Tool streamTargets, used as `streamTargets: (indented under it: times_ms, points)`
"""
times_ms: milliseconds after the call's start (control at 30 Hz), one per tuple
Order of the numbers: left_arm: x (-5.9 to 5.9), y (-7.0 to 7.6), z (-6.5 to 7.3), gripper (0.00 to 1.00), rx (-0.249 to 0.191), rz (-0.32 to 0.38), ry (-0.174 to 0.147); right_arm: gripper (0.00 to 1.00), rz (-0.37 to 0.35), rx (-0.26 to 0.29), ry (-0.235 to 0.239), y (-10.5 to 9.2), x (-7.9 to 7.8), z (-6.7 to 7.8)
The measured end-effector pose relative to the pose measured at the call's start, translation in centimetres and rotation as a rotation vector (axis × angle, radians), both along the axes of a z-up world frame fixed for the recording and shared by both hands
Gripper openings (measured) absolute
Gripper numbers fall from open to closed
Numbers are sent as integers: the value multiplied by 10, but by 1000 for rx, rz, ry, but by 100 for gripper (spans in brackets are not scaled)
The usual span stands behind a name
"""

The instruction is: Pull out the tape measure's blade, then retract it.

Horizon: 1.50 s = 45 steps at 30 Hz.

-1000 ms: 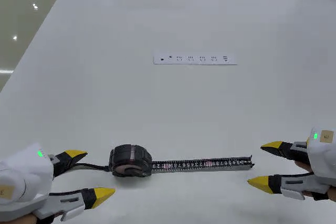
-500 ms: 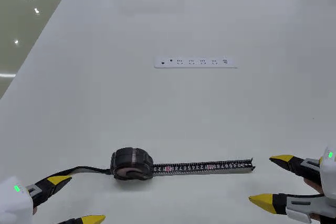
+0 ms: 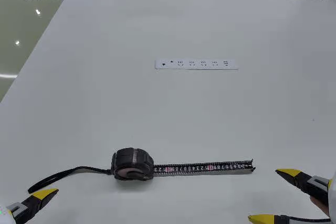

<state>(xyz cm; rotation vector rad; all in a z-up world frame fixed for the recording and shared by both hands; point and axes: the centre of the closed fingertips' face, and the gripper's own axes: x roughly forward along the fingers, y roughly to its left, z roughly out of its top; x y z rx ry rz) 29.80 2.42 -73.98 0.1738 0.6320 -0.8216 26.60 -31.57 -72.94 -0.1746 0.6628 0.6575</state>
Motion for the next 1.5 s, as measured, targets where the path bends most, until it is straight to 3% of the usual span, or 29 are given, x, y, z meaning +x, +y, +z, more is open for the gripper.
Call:
streamTargets:
  times_ms: [167, 767, 967, 1500]
  points:
    - [-8, 6, -8, 79, 0, 26, 13, 80, -13, 12, 10, 2, -8, -3]
    - [-18, 5, -6, 94, -62, 64, 34, 99, -43, 21, 5, 6, -24, -10]
    - [-18, 6, -5, 99, -72, 77, 30, 99, -42, 15, 7, 7, -26, -11]
    - [-16, 3, -1, 98, -82, 75, 25, 99, -37, 10, 20, 7, -26, -13]
